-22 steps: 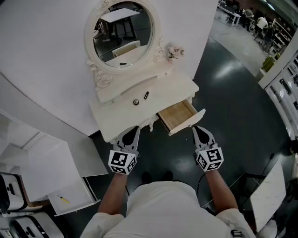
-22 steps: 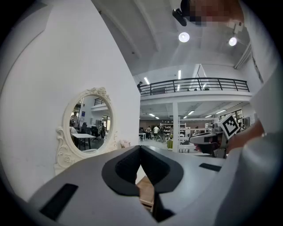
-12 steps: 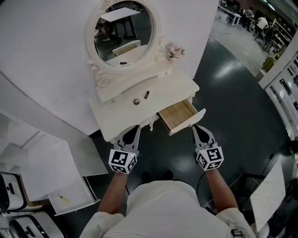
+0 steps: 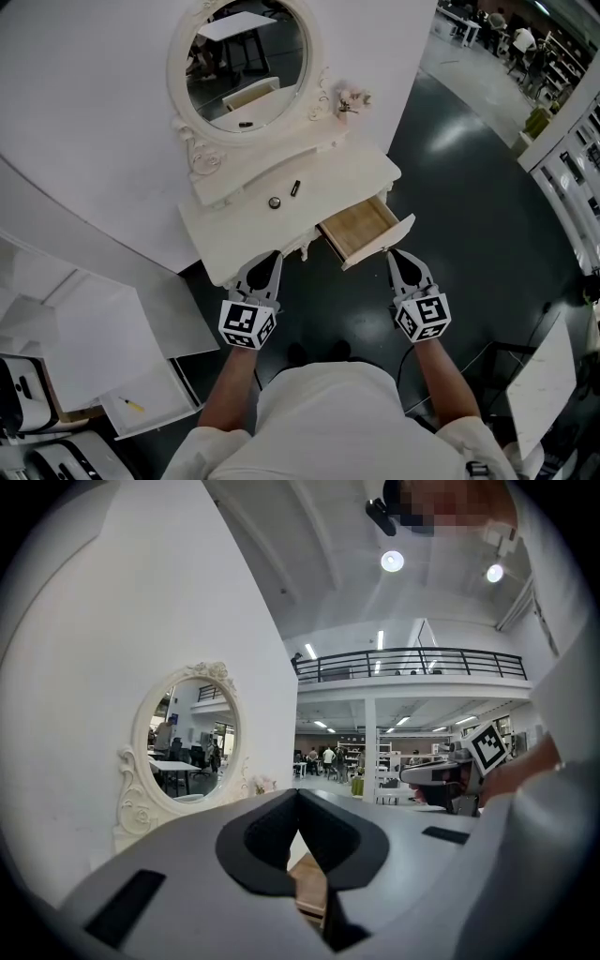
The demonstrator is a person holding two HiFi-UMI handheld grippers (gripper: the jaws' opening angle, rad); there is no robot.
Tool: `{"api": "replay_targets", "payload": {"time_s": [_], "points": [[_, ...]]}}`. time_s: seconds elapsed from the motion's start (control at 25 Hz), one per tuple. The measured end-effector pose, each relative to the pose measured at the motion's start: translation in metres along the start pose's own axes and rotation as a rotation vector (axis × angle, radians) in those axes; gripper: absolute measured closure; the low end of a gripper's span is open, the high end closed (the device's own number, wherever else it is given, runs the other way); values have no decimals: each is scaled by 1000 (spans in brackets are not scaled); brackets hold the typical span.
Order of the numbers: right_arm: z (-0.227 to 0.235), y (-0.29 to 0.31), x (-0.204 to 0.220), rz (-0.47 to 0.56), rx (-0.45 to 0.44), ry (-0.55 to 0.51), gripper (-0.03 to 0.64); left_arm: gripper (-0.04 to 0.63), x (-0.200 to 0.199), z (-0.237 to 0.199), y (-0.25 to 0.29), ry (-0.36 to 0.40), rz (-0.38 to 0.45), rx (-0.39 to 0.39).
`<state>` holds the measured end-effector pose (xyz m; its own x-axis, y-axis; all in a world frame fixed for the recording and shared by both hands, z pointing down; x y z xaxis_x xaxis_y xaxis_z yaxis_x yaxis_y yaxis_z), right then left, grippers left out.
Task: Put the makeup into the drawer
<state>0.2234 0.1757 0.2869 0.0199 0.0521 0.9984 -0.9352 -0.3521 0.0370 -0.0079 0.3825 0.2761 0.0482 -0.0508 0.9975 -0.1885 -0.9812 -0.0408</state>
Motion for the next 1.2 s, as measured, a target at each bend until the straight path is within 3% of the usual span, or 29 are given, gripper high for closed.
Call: {"api": "replay_targets", "payload": {"time_s": [0.76,1.2], "points": [[-53,38,4,-10,6,-11,593,580,4,-64,-12,-8,-15,24],[-12,90,16,-50,-59,-12,592,580,18,-73,29,-27,3,-33]]}}
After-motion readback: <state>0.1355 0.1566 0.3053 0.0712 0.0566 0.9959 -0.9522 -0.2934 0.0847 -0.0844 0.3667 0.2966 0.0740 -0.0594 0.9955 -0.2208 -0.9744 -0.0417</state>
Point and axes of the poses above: the fingertips, and each gripper's own axes: y forward along the fingers, z to its right, x out of its underside, the point moved 7 cm from there along -y, backward along the fingers, and after that the axes turned 8 degrees about z, right-handed, at the moved point
